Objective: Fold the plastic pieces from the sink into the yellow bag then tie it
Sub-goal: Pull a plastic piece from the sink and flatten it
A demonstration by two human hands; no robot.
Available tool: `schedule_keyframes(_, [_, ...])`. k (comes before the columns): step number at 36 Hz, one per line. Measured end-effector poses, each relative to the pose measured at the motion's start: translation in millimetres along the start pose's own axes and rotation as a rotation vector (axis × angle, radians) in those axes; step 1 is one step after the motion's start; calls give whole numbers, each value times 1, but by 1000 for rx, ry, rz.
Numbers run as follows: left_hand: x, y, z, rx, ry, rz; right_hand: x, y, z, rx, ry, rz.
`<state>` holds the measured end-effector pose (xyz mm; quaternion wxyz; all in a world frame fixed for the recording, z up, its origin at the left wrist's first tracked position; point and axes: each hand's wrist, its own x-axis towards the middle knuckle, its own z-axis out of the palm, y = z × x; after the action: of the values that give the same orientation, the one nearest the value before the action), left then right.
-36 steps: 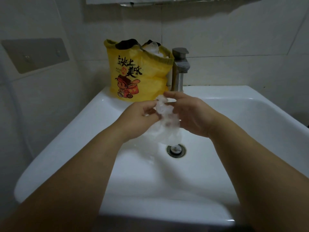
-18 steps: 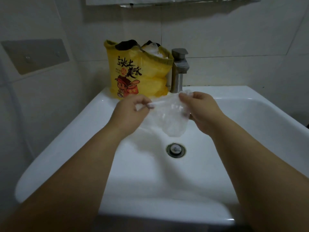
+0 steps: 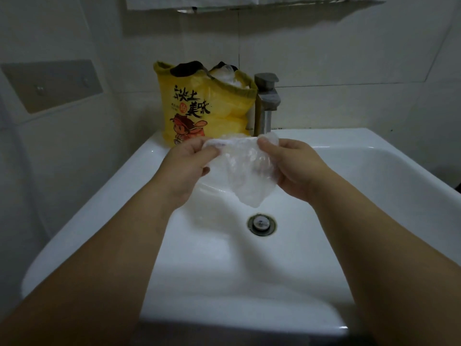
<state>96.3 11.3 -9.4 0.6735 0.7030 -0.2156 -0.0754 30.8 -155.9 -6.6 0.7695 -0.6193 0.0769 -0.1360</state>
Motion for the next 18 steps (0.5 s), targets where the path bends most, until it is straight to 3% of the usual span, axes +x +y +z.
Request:
schedule_keyframes(7, [3,6,-6,-503,-195,-112,2,-2,-7,93,170,-38])
schedule_keyframes(10, [4,6,-6,-636,-175,-168,2,-5,-6,143,180,-25])
schedule_keyframes(18, [-11,24,-14,-532,-157,-229,3,-12,-16,73,154,-38])
